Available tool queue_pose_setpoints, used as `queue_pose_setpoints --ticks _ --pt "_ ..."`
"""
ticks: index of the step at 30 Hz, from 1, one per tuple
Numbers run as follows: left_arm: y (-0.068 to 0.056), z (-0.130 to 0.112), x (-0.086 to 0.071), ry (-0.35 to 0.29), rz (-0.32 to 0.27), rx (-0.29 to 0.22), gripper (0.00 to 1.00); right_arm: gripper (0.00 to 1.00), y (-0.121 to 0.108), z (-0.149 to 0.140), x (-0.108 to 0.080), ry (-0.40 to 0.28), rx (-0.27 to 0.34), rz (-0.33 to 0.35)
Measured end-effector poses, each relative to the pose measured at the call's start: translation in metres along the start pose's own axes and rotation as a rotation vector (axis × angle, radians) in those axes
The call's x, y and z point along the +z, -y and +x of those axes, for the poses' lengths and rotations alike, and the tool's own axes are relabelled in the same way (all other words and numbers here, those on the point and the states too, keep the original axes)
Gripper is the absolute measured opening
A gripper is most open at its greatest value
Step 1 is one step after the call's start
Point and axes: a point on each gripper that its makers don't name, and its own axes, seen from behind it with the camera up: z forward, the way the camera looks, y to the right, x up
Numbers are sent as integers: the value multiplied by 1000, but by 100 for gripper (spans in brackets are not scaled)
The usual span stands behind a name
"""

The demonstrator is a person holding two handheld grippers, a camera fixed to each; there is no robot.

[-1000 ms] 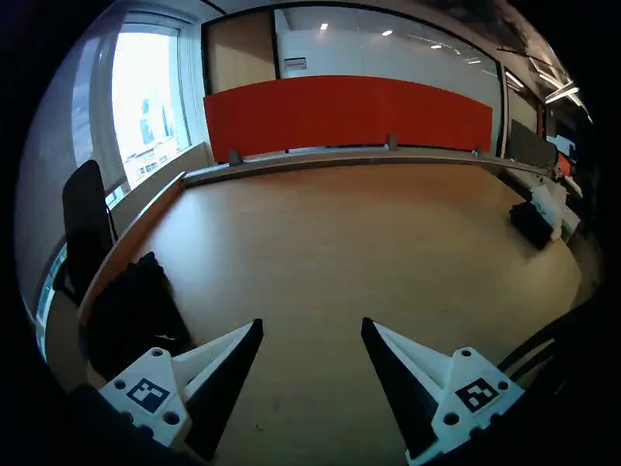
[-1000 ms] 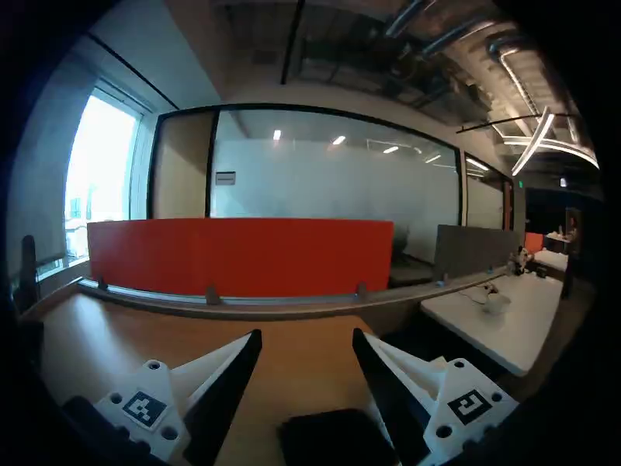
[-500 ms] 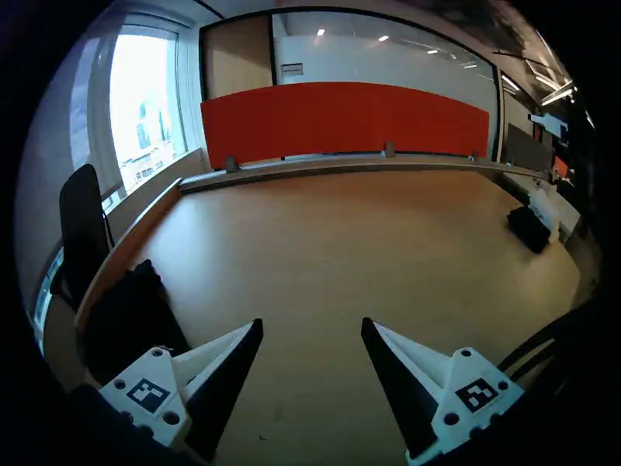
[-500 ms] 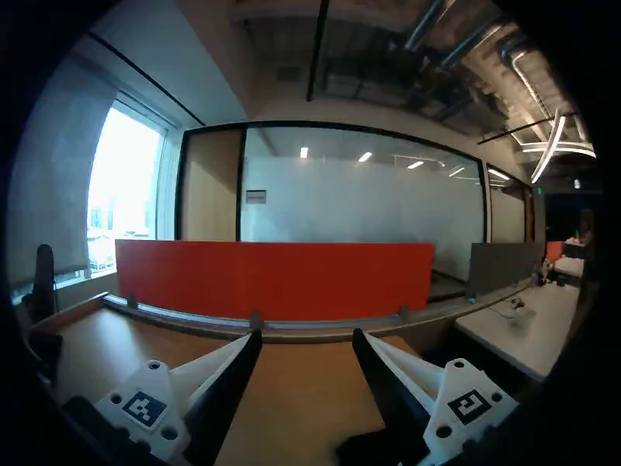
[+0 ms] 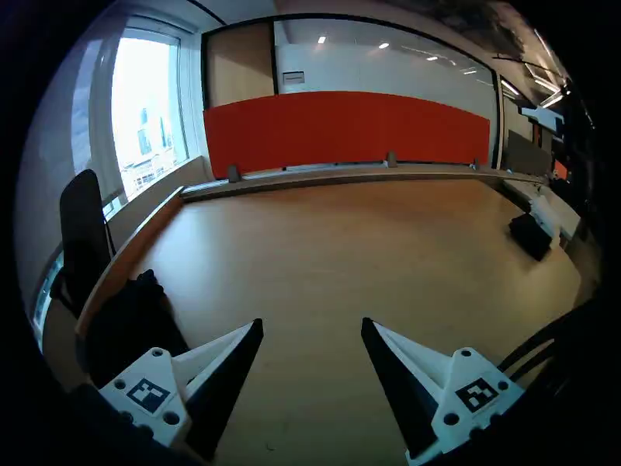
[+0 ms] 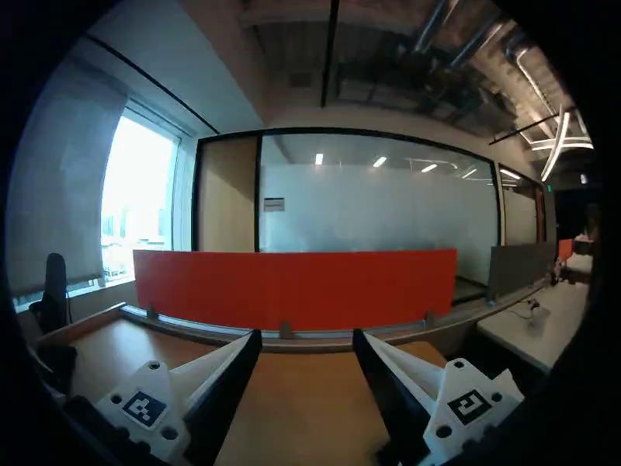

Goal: Fold towel

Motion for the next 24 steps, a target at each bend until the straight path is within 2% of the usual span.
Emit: queue_pose_setpoints --ticks 12,18,24 --pt "11 24 4 -63 7 -27 94 90 1 -4 -8 21 9 -15" --pt "20 54 8 -126 21 -37 94 90 5 -3 -13 24 24 -9" --pt "32 98 13 -212 42 -29 94 90 10 2 -17 25 28 3"
